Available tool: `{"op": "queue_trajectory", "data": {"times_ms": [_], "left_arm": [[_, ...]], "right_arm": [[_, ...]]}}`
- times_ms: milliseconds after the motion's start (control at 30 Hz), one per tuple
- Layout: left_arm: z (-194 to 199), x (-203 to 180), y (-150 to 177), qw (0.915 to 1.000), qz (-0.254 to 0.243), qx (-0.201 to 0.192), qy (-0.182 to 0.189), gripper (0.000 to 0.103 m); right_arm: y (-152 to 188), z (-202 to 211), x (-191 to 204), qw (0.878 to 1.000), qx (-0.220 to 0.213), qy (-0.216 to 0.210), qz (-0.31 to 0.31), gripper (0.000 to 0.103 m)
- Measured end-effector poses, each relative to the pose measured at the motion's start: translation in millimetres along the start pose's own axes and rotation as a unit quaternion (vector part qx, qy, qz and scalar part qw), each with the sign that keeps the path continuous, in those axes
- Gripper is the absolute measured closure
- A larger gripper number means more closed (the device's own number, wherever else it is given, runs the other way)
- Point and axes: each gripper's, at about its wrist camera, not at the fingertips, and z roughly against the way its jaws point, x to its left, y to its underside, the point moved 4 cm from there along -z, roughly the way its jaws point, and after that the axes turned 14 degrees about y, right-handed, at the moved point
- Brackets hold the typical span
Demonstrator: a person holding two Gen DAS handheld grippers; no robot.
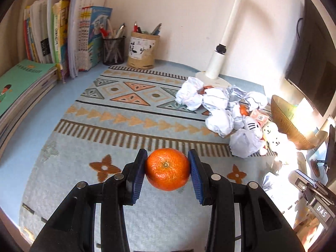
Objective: Organize objects
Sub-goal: 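Carry the orange and paper ball over the brown glass bowl with both grippers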
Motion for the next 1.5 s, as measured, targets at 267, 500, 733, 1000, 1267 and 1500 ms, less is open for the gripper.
{"op": "queue_trajectory", "data": {"times_ms": [267,500,733,1000,1267,1500], "left_arm": [[-32,-61,14,0.9972,-0.053,0.032,0.041,0.066],[-36,-73,14,0.9960,-0.069,0.041,0.039,0.066],[-35,-88,10,0.9941,-0.095,0.046,0.027,0.066],[-42,-156,-34,0.9866,-0.144,0.026,0.072,0.066],[-106,-265,-84,0.9695,-0.140,0.026,0.200,0.066],[-177,-307,-78,0.9675,-0.138,0.054,0.205,0.065]], "right_arm": [[29,-2,-25,0.993,0.061,-0.098,0.024,0.017],[23,-5,-11,0.985,0.035,-0.081,0.145,0.008],[21,-28,7,0.983,0.025,-0.040,0.177,0.057],[-39,20,-84,0.998,-0.051,0.004,0.030,0.061],[-106,30,-215,0.978,-0.107,0.101,-0.146,0.061],[-106,-19,-252,0.971,-0.057,0.096,-0.211,0.059]]}}
